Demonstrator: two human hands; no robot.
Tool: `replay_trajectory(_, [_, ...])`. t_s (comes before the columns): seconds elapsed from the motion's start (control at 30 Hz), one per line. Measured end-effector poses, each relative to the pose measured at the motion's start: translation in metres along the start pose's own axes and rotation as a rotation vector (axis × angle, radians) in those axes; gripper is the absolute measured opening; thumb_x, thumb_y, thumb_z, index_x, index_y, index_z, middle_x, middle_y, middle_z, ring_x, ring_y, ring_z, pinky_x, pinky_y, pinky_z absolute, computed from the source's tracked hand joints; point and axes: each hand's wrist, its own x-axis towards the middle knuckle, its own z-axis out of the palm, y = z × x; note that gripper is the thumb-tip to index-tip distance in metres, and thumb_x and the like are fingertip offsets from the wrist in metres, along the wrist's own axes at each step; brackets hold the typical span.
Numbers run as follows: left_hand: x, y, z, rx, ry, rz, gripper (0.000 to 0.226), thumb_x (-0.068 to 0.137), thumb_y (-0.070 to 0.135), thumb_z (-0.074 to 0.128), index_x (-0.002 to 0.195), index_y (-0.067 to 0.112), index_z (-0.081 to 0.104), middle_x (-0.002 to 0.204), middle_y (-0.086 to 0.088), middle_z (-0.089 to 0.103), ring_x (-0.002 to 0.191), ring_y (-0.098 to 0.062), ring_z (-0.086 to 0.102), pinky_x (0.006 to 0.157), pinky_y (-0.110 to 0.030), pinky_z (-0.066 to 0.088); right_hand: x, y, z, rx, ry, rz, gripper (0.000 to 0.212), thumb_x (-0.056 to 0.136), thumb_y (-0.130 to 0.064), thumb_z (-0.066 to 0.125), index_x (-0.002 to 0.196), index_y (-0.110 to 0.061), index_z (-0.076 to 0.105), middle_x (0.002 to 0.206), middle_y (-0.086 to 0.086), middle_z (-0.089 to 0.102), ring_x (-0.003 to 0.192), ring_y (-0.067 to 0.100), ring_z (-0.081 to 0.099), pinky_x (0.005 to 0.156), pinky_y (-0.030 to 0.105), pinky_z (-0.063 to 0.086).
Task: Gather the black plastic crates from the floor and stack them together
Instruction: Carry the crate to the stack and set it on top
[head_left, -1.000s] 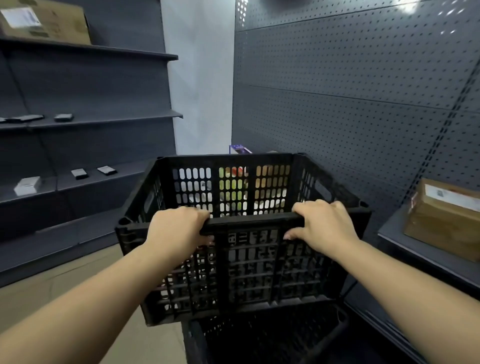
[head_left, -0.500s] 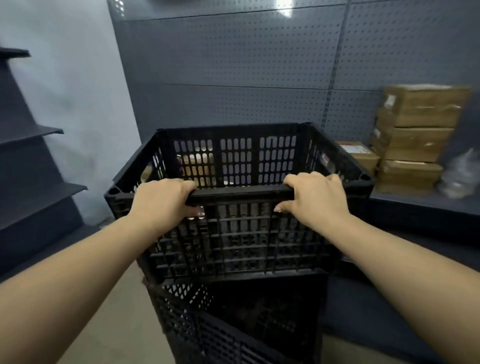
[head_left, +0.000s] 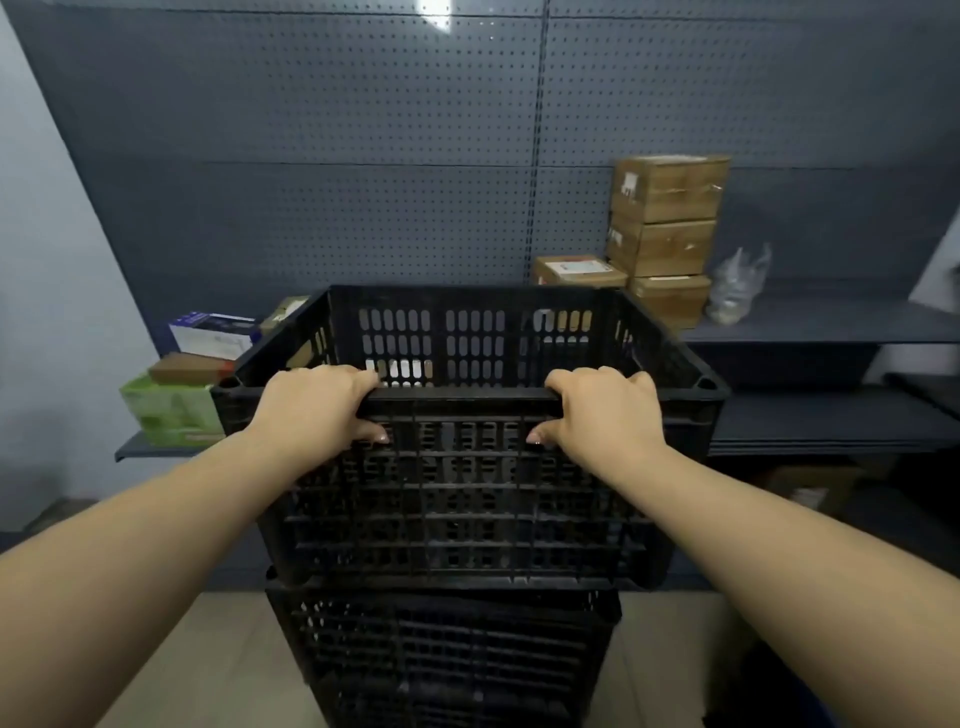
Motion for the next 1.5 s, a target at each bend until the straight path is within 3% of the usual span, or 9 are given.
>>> replay_trajectory(0.4, [-0.012, -0.064, 0.034, -0.088, -0.009, 0.16, 0.038, 0.08, 0.061, 0.06, 0.097, 0.027, 0.055, 0.101, 0.008, 0.062, 0.097, -0.018, 0.063, 0.059, -0.03, 0.035, -0.026, -0.084, 0.022, -0.049, -0.028, 0.177, 0.045, 0.08, -0.061, 0.062, 0.109, -0.027, 0.055, 0.098, -0.004, 0.06, 0.104, 0.024, 0.055, 0.085, 0.041, 0.034])
replay_trajectory(0.8, [-0.006, -0.061, 0.046, -0.143, 0.008, 0.149, 0.039, 0.08, 0.053, 0.066, 0.099, 0.021, 0.056, 0.101, -0.001, 0.063, 0.096, -0.026, 0.063, 0.065, -0.032, 0.035, -0.019, -0.076, 0.025, -0.076, -0.009, 0.147, 0.043, 0.075, -0.066, 0.063, 0.092, -0.027, 0.051, 0.091, -0.006, 0.059, 0.098, 0.024, 0.055, 0.077, 0.039, 0.03])
replay_trajectory(0.97, [-0.004, -0.055, 0.047, -0.175, -0.042, 0.127, 0.034, 0.082, 0.047, 0.067, 0.102, 0.022, 0.056, 0.101, -0.001, 0.062, 0.095, -0.026, 0.061, 0.073, -0.036, 0.043, -0.018, -0.068, 0.031, -0.069, -0.018, 0.126, 0.042, 0.076, -0.066, 0.062, 0.089, -0.03, 0.045, 0.085, -0.009, 0.053, 0.096, 0.023, 0.055, 0.075, 0.039, 0.027])
replay_trajectory(1.27, [-0.007, -0.047, 0.044, -0.159, -0.121, 0.141, 0.038, 0.082, 0.049, 0.067, 0.102, 0.019, 0.055, 0.102, -0.001, 0.06, 0.097, -0.026, 0.06, 0.069, -0.037, 0.045, -0.02, -0.055, 0.031, -0.09, -0.041, 0.077, 0.047, 0.076, -0.068, 0.06, 0.096, -0.027, 0.052, 0.092, -0.008, 0.059, 0.097, 0.022, 0.056, 0.078, 0.039, 0.034])
replay_trajectory(1.5, [-0.011, -0.049, 0.044, -0.147, -0.095, 0.142, 0.036, 0.081, 0.054, 0.065, 0.093, 0.023, 0.053, 0.096, 0.003, 0.062, 0.093, -0.023, 0.062, 0.063, -0.034, 0.044, -0.02, -0.054, 0.029, -0.087, -0.075, 0.08, 0.045, 0.076, -0.068, 0.06, 0.094, -0.028, 0.051, 0.092, -0.008, 0.059, 0.098, 0.022, 0.056, 0.081, 0.04, 0.035])
